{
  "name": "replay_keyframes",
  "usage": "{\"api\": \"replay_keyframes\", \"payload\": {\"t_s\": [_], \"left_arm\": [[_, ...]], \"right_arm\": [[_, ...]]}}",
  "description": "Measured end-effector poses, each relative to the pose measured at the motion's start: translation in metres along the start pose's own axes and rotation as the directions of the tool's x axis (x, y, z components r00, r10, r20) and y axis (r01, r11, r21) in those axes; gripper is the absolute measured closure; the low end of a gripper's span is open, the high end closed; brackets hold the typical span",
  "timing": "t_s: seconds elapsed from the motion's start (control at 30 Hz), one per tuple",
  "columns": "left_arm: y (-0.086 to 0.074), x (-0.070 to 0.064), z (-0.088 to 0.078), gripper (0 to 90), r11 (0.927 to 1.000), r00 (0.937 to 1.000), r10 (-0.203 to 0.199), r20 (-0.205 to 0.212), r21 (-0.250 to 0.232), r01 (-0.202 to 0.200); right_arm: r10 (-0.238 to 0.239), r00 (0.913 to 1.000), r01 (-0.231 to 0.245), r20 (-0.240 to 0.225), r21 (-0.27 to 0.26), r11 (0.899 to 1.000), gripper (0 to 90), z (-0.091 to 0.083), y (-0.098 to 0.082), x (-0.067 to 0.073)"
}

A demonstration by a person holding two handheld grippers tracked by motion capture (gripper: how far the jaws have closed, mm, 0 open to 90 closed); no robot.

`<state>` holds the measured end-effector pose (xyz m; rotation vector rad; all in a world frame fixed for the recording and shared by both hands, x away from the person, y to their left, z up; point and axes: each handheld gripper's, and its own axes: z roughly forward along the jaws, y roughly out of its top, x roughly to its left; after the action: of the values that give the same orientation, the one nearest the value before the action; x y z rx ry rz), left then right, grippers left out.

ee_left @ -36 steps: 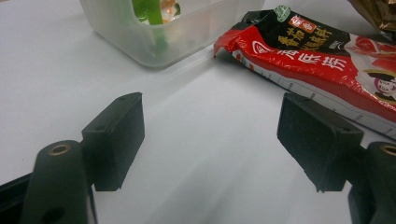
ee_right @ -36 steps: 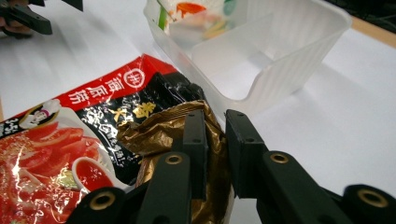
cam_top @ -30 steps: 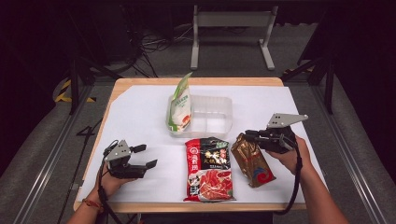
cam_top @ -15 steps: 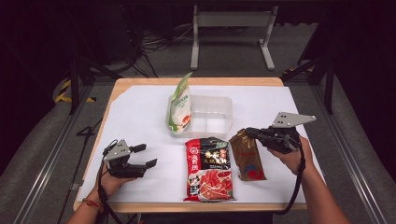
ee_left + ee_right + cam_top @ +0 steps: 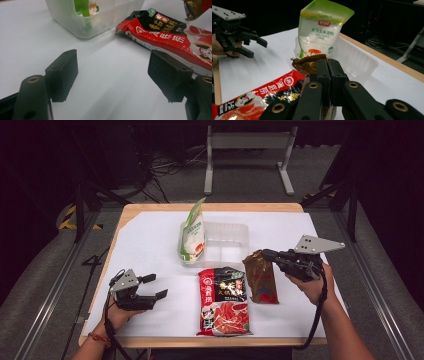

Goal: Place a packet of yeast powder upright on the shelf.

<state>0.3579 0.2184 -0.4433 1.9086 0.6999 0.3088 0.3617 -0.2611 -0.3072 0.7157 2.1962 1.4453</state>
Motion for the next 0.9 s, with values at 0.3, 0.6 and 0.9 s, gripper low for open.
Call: {"api": "replay_keyframes", "payload": {"t_s": [0.3, 0.6, 0.9], "left_arm": [[0.000, 0.000, 0.000, 25.1, 1.0000, 1.0000, -0.002, -0.003, 0.000, 0.002], [0.000, 0.000, 0.001, 25.3, 1.0000, 1.0000, -0.007, 0.003, 0.003, 0.007], [0.000, 0.000, 0.001, 25.6, 1.0000, 1.0000, -0.006, 0.008, 0.006, 0.006]], "right_arm": [[-0.015, 0.9999, 0.015, -0.006, -0.054, 0.998, 88.6, 0.011, 0.017, 0.008], [-0.065, 0.9978, 0.063, -0.016, -0.086, 0.994, 88.8, 0.041, 0.043, 0.012], [-0.089, 0.9959, 0.087, -0.017, -0.111, 0.990, 88.8, 0.082, 0.068, 0.008]]}}
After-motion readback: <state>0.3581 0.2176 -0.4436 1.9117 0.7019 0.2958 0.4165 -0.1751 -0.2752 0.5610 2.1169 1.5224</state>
